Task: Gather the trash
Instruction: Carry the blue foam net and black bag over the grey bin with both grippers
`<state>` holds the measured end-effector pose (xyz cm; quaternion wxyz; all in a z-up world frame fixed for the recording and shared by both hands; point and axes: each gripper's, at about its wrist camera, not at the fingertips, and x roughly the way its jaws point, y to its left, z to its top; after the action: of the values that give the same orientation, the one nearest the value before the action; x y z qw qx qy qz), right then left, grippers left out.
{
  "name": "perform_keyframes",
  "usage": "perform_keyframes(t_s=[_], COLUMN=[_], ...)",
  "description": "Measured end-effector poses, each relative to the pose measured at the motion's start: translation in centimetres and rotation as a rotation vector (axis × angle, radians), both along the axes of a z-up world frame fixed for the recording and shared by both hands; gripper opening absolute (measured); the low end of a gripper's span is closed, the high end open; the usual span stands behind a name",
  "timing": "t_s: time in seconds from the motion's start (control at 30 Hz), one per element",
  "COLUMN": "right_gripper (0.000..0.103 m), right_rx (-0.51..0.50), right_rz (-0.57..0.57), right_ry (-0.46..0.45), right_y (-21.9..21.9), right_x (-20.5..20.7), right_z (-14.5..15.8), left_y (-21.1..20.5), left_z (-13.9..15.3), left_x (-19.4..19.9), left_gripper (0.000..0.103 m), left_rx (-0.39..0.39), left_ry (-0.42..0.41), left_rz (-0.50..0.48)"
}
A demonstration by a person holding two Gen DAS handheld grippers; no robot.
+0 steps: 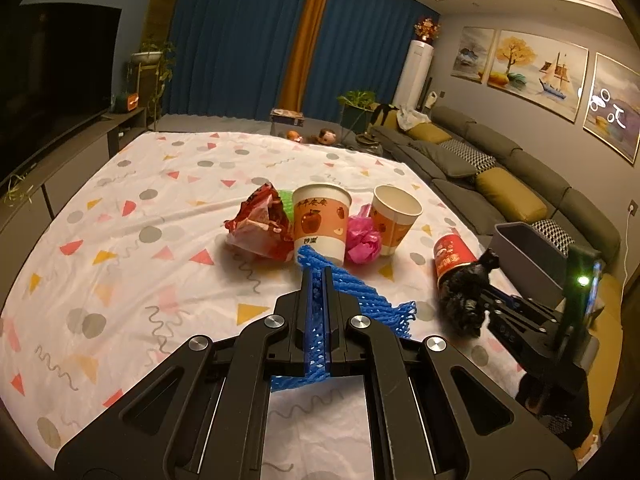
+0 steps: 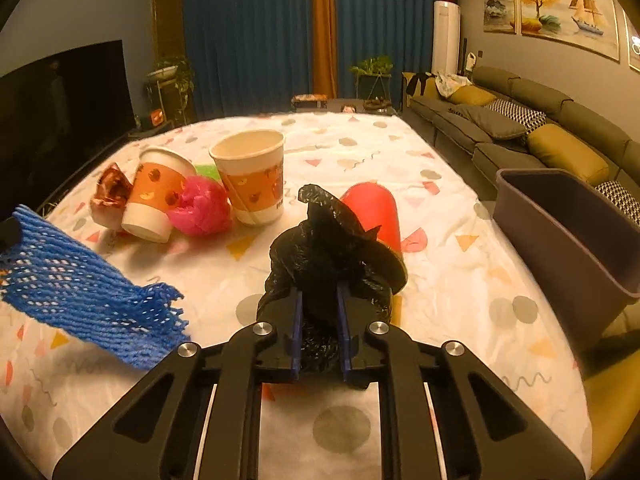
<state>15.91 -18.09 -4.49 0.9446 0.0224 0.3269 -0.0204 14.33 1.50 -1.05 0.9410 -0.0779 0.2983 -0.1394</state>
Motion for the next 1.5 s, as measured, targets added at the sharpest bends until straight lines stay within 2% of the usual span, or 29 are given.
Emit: perform_keyframes(t_s=[0.63, 0.93, 1.5], right_gripper=[0.015, 0.015, 0.015], right_rx=[0.002, 0.041, 0.049], right_rz=[0.009, -0.015, -0.099], right_ry=[-0.159, -0.201, -0.268], right_y=[-1.8, -4.1, -7.9], right_x=[-6.9, -8.4, -10.2], right_z=[4.9, 5.7, 7.3], left_y=[-1.9, -4.9, -11.2], left_z=[2.5, 3.9, 6.0], left_x=[-1.5, -1.3, -0.8], left_gripper=[0.003, 0.003, 0.003], left_rx=[0.006, 0.023, 0.052], left_ry=[-0.06, -0.092, -0.147], left_rz=[-0.035, -0.082, -0.182])
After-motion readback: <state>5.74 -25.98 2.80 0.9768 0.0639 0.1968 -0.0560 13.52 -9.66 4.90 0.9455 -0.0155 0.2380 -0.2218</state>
